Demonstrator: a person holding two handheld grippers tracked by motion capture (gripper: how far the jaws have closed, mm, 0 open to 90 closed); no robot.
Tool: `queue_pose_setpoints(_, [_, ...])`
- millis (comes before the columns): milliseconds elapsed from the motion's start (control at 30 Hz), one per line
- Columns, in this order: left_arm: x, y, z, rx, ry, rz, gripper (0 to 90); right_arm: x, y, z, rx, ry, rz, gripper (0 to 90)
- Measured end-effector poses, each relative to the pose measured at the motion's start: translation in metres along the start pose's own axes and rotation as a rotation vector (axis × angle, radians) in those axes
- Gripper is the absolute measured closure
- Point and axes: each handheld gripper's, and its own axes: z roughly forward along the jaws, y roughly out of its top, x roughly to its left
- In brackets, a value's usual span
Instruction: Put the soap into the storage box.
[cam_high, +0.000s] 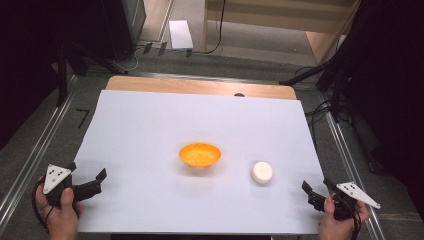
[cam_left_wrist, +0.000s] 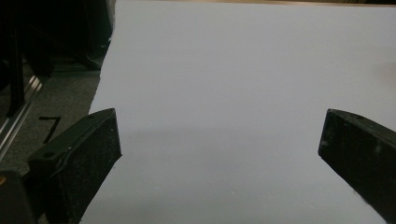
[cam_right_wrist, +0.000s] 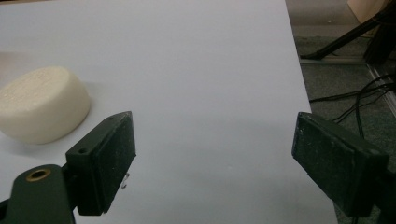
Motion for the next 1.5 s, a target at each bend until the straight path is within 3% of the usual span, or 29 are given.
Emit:
queue_pose_setpoints(167, [-0.001,0.0,0.001,0.003,0.008,0.005,0.0,0.0,0.001,0.001,0.012,-0.001,-0.012,13.9])
queue_pose_setpoints(333, [0.0,0.0,0.0,0.002,0.003,0.003,0.0,-0.003,0.002,0.0,0.016,0.035,0.018,13.8])
queue_pose_setpoints(467, [-0.001,0.0,0.0,0.004,0.004,0.004,0.0,-0.002,0.003,0.001,0.021,0.045,0.015,12.6])
queue_pose_setpoints(667, [-0.001,0.0,0.0,0.004,0.005,0.002,0.0,-0.001,0.007,0.003,0.055,0.095,0.009,2.4])
queue_pose_setpoints(1067, [-0.001,0.0,0.001,0.006,0.006,0.006,0.0,0.02,0.024,0.01,0.168,0.091,-0.112,0.0])
queue_pose_setpoints(1100, [-0.001,0.0,0.001,0.006,0.007,0.008,0.0,0.024,0.027,0.012,0.201,0.094,-0.133,0.0])
queue_pose_setpoints(1300, [-0.001,0.0,0.001,0.005,0.005,0.005,0.0,0.029,0.032,0.017,0.251,0.099,-0.159,0.0])
queue_pose_setpoints(1500, [-0.001,0.0,0.001,0.007,0.005,0.007,0.0,0.035,0.038,0.025,0.337,0.113,-0.189,0.0])
